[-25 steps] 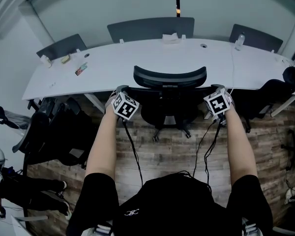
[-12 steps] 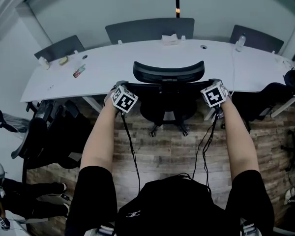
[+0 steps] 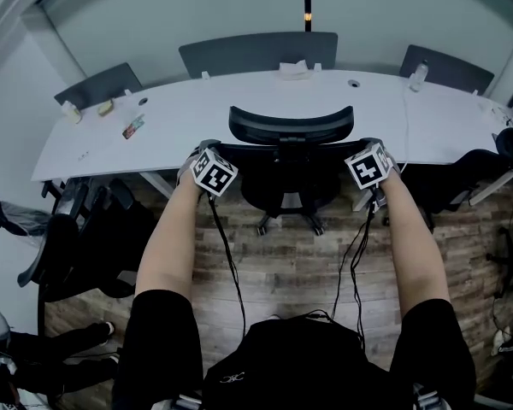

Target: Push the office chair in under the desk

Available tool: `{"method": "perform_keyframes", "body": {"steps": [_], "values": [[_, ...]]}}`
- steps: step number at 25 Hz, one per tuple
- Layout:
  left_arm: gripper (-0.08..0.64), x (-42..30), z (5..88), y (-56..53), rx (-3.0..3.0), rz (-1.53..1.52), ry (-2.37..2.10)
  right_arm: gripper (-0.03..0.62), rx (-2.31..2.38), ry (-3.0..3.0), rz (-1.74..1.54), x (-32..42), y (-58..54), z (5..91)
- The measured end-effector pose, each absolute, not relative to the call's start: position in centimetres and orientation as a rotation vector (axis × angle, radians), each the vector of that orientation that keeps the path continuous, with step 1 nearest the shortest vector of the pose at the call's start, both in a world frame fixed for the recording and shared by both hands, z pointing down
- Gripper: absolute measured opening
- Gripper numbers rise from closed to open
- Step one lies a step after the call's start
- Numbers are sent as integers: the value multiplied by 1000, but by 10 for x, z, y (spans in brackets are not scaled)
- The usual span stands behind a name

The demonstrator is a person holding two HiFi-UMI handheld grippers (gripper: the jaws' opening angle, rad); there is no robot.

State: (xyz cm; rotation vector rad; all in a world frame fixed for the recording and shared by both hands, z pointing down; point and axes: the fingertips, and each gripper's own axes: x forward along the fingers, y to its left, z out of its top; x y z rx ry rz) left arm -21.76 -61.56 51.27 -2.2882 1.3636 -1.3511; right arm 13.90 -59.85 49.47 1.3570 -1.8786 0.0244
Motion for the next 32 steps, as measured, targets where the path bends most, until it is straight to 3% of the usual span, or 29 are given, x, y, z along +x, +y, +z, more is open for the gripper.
{"method": "perform_keyframes", "body": {"steps": [9, 13, 17, 20, 25, 32], "values": [[179, -215, 513, -616, -2347, -1333, 1350, 176, 1378, -1866, 44, 141, -598, 495], [188, -218, 500, -614, -2441, -1187, 1448, 201, 1473, -1910, 48, 146, -596, 490], [112, -209, 463, -589, -2469, -862, 1579, 96, 1722, -1985, -84, 143, -568, 460], [6, -199, 435, -556, -2519, -600, 1671, 9, 1854, -2108, -41, 125, -537, 440], [6, -180, 413, -489, -2594, -283, 1782, 8, 1977, -2320, 105, 93, -472, 418], [6, -151, 426, -382, -2584, -304, 1759, 6, 1927, -2452, 180, 59, -379, 419]]}}
